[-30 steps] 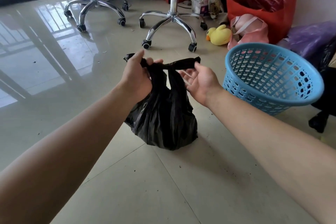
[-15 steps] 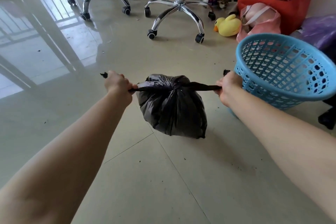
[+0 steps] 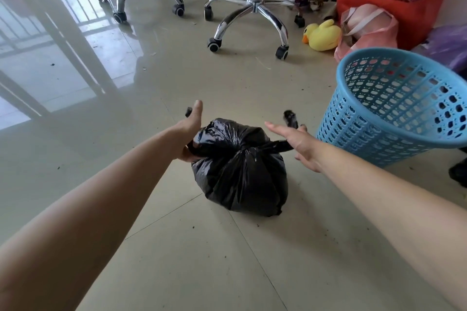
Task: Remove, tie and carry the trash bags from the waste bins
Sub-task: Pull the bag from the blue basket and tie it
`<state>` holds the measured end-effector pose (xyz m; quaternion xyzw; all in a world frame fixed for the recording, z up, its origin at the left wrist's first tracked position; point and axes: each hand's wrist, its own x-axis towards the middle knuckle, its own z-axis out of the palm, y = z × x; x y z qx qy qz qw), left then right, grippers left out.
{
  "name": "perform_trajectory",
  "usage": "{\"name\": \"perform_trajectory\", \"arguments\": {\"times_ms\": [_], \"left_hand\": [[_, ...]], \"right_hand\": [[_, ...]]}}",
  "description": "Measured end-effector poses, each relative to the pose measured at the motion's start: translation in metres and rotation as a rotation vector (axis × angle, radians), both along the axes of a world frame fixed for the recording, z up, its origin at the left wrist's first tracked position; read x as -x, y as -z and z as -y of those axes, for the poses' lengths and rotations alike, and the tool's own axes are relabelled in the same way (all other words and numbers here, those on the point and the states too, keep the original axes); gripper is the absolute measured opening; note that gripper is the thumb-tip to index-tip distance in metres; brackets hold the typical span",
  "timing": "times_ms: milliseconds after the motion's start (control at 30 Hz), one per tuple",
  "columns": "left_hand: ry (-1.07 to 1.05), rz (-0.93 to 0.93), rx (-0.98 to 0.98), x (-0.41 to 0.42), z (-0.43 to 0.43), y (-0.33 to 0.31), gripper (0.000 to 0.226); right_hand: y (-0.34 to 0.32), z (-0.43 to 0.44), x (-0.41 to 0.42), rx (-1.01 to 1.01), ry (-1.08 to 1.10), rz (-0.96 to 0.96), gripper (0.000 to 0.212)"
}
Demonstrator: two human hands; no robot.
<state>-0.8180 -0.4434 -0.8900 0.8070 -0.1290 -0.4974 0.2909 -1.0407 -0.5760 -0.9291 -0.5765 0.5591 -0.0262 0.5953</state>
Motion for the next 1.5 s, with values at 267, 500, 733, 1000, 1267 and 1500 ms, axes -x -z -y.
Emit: {"name": "perform_trajectory", "arguments": {"times_ms": [267,500,733,1000,1267,1500], "left_hand": [[0.190,-0.104,0.086,-0.018,0.004,-0.002,0.035],[0.037,-0.234,0.537,0.004,0.006,-0.003,0.019],[0.189,0.496,0.464,0.026,0.010,0.017,0.034],[-0.096,-0.064,0.836,0.043,0.025,-0.019,0.042],[-0.023,-0.117,0.470,0.036,0.015,0.023,0.041],[-0.020,-0.009,0.545,0.045,0.021,0.024,0.010]], "right_hand": [[-0.001,0.002,-0.006,-0.057,0.098,0.129,0.042],[-0.003,-0.005,-0.019,-0.119,0.265,0.459,0.041],[-0.004,-0.026,-0.023,0.235,0.093,0.257,0.022],[-0.012,-0.023,-0.041,0.304,0.154,0.341,0.027],[0.007,-0.015,-0.023,0.404,0.013,-0.283,0.032],[0.007,-0.011,-0.012,0.611,-0.021,-0.145,0.032]]}}
